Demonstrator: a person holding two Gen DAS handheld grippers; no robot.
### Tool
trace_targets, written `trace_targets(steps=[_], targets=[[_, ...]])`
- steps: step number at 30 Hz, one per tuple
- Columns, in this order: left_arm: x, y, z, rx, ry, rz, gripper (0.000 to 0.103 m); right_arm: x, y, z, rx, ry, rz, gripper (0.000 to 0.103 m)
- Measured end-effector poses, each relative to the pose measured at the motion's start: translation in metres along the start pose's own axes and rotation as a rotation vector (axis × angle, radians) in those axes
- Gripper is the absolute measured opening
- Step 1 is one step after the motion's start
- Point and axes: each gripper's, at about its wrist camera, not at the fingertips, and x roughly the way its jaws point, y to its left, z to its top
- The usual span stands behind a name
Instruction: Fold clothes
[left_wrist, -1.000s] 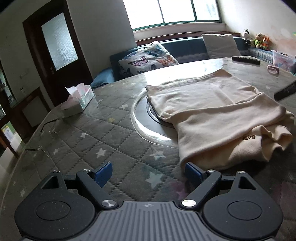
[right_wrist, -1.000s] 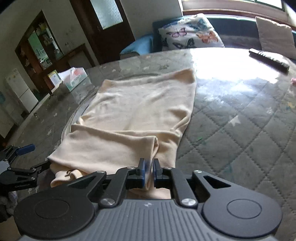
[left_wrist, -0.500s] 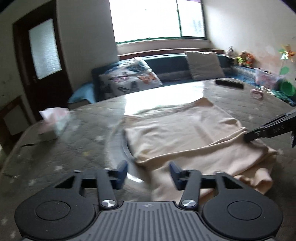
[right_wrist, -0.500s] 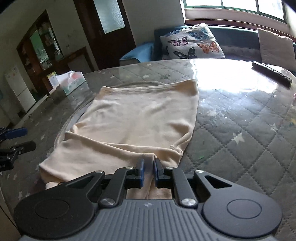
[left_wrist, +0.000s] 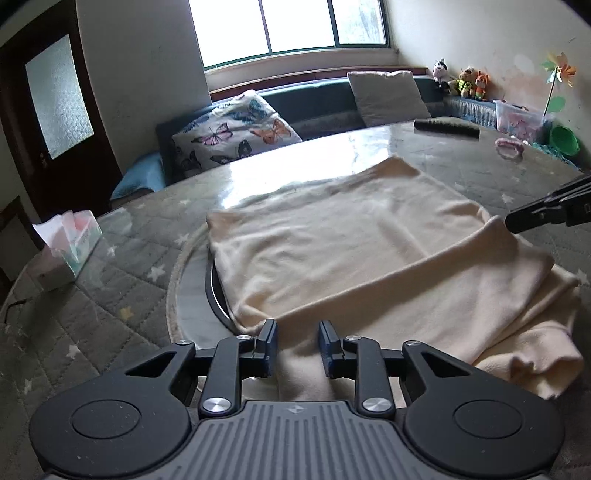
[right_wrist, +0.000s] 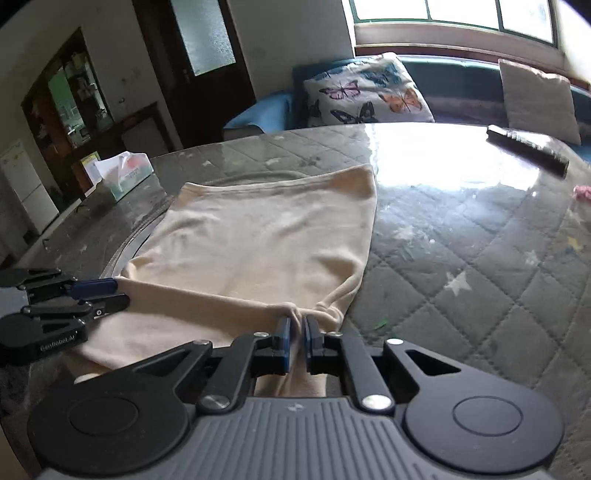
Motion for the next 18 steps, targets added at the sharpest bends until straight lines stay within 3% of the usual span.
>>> trace_targets(steps=[5, 11, 18], targets=[[-0.008, -0.017, 0.010, 0.016, -0.041, -0.065, 0.028, -0.012, 0.022, 0.004, -0.117, -0.047, 0.041, 0.011], [-0.006, -0.046, 0.011, 0.091, -0.046, -0.145, 0.028, 0.004, 0.048, -0.009, -0.229, 0.016, 0.117, 0.011], [-0.005, -0.055, -0.004, 0.132, -0.031, -0.167, 0.028, -0.007, 0.036, -0.028, -0.232, 0.053, 0.082, 0.018]])
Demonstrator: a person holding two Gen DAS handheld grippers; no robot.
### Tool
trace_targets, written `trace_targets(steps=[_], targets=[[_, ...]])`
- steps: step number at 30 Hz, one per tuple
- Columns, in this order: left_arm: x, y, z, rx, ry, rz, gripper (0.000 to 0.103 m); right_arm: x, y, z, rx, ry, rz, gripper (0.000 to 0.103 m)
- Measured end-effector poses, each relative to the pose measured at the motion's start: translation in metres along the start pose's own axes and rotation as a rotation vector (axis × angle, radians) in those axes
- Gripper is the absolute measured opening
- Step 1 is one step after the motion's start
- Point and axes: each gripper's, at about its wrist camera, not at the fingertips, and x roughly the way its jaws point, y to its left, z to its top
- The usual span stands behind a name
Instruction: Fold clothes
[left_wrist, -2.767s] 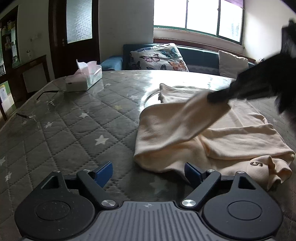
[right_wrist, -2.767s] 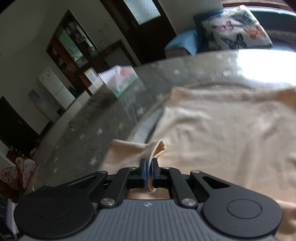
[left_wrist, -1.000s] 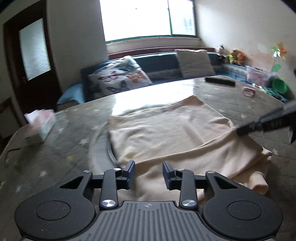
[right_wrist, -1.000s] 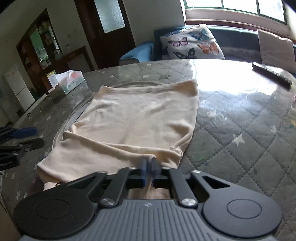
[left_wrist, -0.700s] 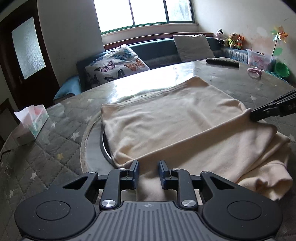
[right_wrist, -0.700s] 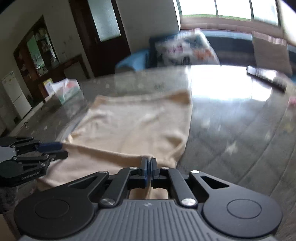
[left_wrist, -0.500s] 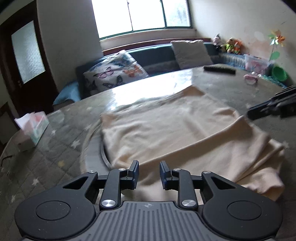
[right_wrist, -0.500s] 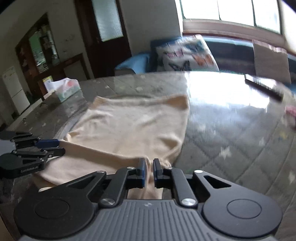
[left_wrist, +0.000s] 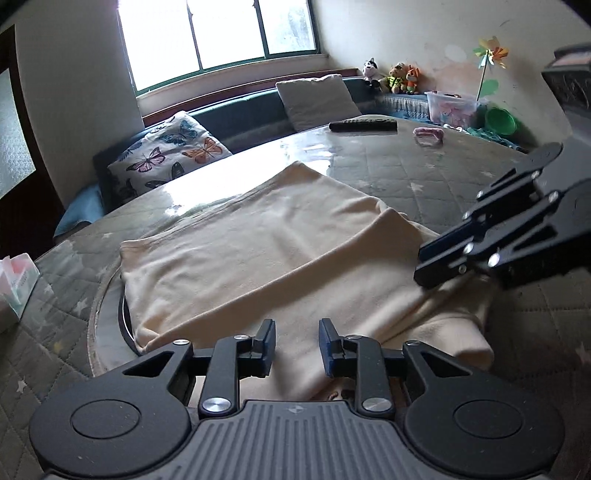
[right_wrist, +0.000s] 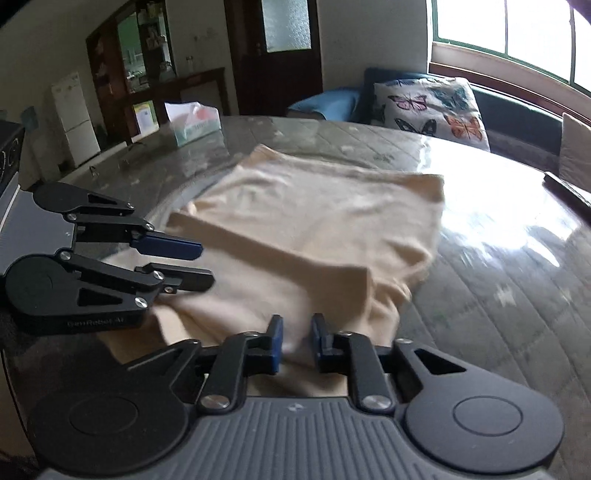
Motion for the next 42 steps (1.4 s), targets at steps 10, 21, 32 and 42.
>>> trace_targets(steps=[10, 21, 32, 42], targets=[[-0.038, 0.005, -0.009, 0.056, -0.025, 0.034, 0.040, 0.012, -0.016, 0.026, 0.056, -0.075, -0.021, 0.018], [-0.066, -0.015, -0.046, 0.275, -0.006, 0.042, 0.052, -0.001, -0.001, 0.004, -0.066, -0.011, -0.016, 0.020], [-0.071, -0.022, -0.058, 0.342, -0.023, 0.028, 0.054, -0.033, 0.018, -0.008, -0.179, -0.032, -0.027, 0.035], [-0.056, -0.030, -0.052, 0.329, -0.078, 0.012, 0.042, -0.043, 0.036, -0.026, -0.297, -0.017, -0.018, 0.051]])
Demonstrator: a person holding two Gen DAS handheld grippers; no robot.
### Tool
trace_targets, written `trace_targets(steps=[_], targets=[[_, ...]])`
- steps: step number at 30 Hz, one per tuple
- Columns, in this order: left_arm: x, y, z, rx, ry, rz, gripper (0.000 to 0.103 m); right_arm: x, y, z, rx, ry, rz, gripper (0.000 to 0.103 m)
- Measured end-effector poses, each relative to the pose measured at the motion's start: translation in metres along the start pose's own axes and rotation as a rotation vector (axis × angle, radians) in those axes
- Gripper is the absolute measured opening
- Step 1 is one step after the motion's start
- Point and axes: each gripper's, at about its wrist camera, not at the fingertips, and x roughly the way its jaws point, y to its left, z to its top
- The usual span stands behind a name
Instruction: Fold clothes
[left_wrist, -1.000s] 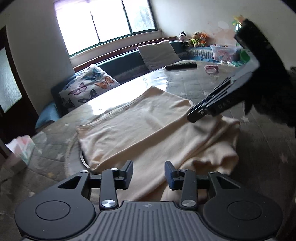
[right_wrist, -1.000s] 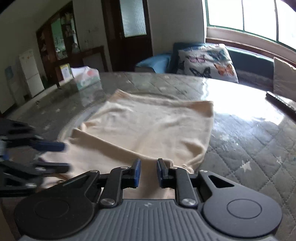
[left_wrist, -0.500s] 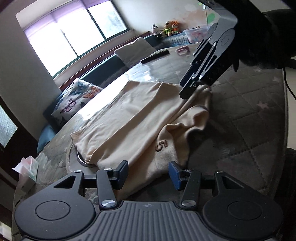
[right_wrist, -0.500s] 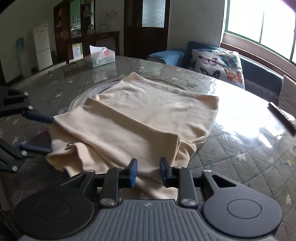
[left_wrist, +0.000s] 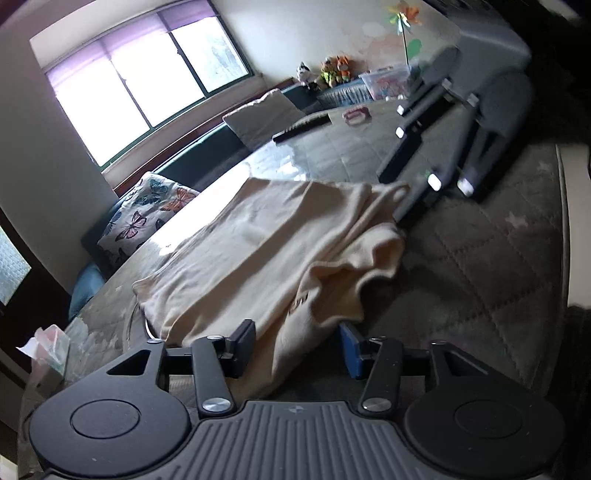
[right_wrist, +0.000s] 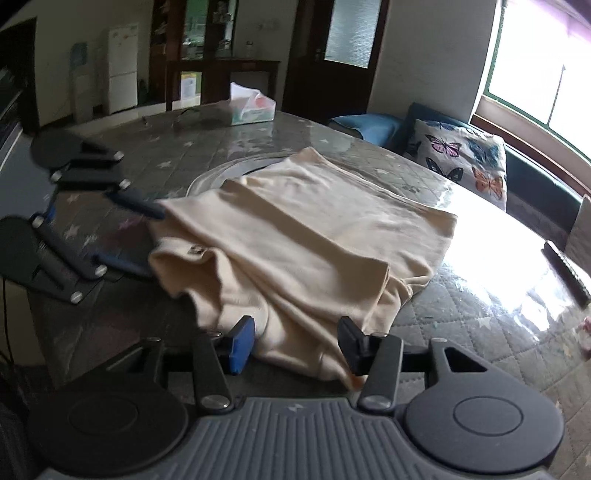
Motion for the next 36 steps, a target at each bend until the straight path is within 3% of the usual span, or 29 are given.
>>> trace_targets(steps=[4, 13, 16, 17, 20, 22, 26, 31, 36], targets=[[0.001, 0.015, 0.009, -0.075, -0.021, -0.023, 0.013, -0.004, 0.011, -0.007, -0.070, -0.007, 0.012, 0.061], [0.010, 0.046, 0.034, -0.166, -0.071, -0.009, 0.010, 0.010, 0.025, -0.002, -0.194, -0.071, -0.014, 0.065], [0.014, 0.051, 0.035, -0.187, -0.067, -0.007, 0.010, 0.022, 0.019, 0.004, -0.164, -0.078, -0.015, 0.056], [0.014, 0.051, 0.034, -0.193, -0.063, -0.011, 0.011, 0.027, 0.016, 0.006, -0.147, -0.064, -0.012, 0.043], [0.011, 0.050, 0.027, -0.197, -0.054, -0.012, 0.014, 0.036, 0.001, 0.008, -0.060, -0.019, 0.017, 0.017], [0.007, 0.046, 0.021, -0.191, -0.045, -0.007, 0.031, 0.034, -0.007, 0.010, -0.012, -0.024, 0.032, 0.014], [0.001, 0.038, 0.008, -0.149, -0.028, 0.029, 0.047, 0.026, -0.020, 0.016, 0.072, -0.048, 0.060, 0.011], [0.002, 0.027, -0.003, -0.091, -0.012, 0.035, 0.054, 0.022, -0.031, 0.028, 0.143, -0.077, 0.073, 0.011], [0.015, 0.021, -0.009, -0.017, 0.006, 0.074, 0.053, 0.021, -0.036, 0.038, 0.158, -0.098, 0.059, 0.010]])
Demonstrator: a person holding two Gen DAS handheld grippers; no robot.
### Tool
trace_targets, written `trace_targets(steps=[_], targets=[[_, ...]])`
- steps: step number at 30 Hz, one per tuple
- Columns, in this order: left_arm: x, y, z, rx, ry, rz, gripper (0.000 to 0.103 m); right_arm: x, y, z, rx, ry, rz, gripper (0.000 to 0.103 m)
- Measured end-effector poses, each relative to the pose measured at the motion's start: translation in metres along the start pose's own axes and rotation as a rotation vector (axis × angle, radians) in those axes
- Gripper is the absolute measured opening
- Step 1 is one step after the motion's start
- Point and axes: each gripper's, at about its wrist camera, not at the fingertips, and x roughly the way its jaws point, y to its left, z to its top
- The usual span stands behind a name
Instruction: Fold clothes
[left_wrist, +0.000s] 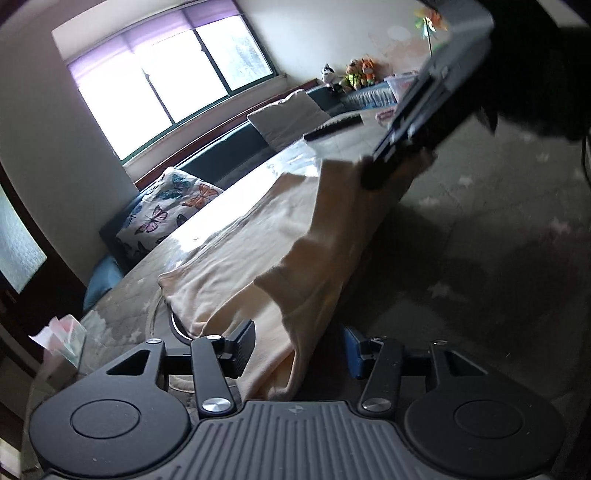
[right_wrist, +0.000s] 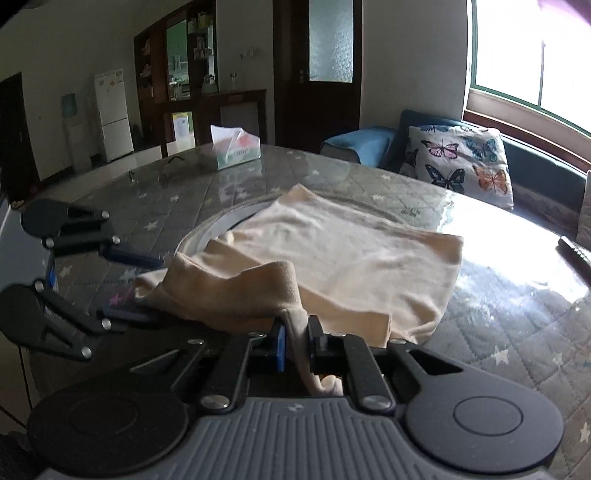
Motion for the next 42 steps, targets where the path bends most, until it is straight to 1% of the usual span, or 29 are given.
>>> trace_targets(steps=[2, 5, 6, 7, 8, 10, 12, 14, 15, 18, 19, 22, 26, 29, 33, 36, 39, 42], targets=[[0.006, -0.001, -0.004, 0.032, 0.015, 0.007, 0.052, 0.001, -0.001, 0.001, 0.009, -0.002, -0.007, 0.009], [0.008, 0.000, -0.009, 0.058, 0.018, 0.010, 0.036, 0.004, -0.001, 0.000, 0.014, 0.006, -0.004, 0.008], [0.008, 0.001, -0.009, 0.060, 0.024, 0.008, 0.026, 0.005, -0.001, -0.002, 0.015, 0.012, -0.002, 0.008], [0.008, 0.003, -0.010, 0.058, 0.026, 0.001, 0.021, 0.006, 0.001, -0.004, 0.012, 0.018, 0.004, 0.008], [0.008, 0.004, -0.010, 0.054, 0.026, -0.005, 0.020, 0.006, 0.003, -0.007, 0.003, 0.024, 0.009, 0.009], [0.008, 0.006, -0.011, 0.052, 0.025, -0.005, 0.015, 0.009, 0.006, -0.011, -0.018, 0.039, 0.009, 0.013], [0.007, 0.006, -0.011, 0.053, 0.022, -0.008, 0.015, 0.011, 0.010, -0.018, -0.044, 0.044, 0.003, 0.014], [0.007, 0.005, -0.010, 0.055, 0.023, -0.005, 0.015, 0.013, 0.016, -0.026, -0.080, 0.051, -0.004, 0.023], [0.007, 0.005, -0.010, 0.053, 0.023, -0.007, 0.012, 0.015, 0.018, -0.028, -0.094, 0.057, -0.010, 0.023], [0.001, 0.004, -0.008, 0.043, 0.012, -0.002, 0.006, 0.018, 0.027, -0.036, -0.122, 0.074, -0.023, 0.020], [-0.003, 0.004, -0.007, 0.039, 0.004, -0.001, 0.006, 0.016, 0.029, -0.037, -0.127, 0.070, -0.026, 0.012], [-0.019, 0.004, -0.004, 0.024, -0.017, 0.010, 0.005, 0.006, 0.032, -0.035, -0.107, 0.048, -0.026, 0.009], [-0.049, 0.002, -0.002, -0.003, -0.045, 0.013, 0.005, -0.023, 0.035, -0.034, -0.091, -0.013, -0.023, 0.009], [-0.073, -0.003, -0.002, -0.016, -0.059, 0.012, 0.005, -0.051, 0.041, -0.035, -0.078, -0.047, 0.004, 0.009], [-0.112, -0.013, -0.002, -0.052, -0.082, -0.013, 0.005, -0.088, 0.063, -0.045, -0.115, -0.063, 0.022, 0.008], [-0.137, -0.022, -0.001, -0.038, -0.106, -0.017, 0.005, -0.115, 0.079, -0.052, -0.124, -0.070, 0.040, 0.008], [-0.144, -0.022, 0.004, -0.044, -0.117, -0.029, 0.005, -0.134, 0.086, -0.053, -0.119, -0.078, 0.047, 0.008], [-0.135, -0.016, 0.010, -0.048, -0.129, -0.018, 0.005, -0.136, 0.083, -0.045, -0.116, -0.085, 0.033, 0.008]])
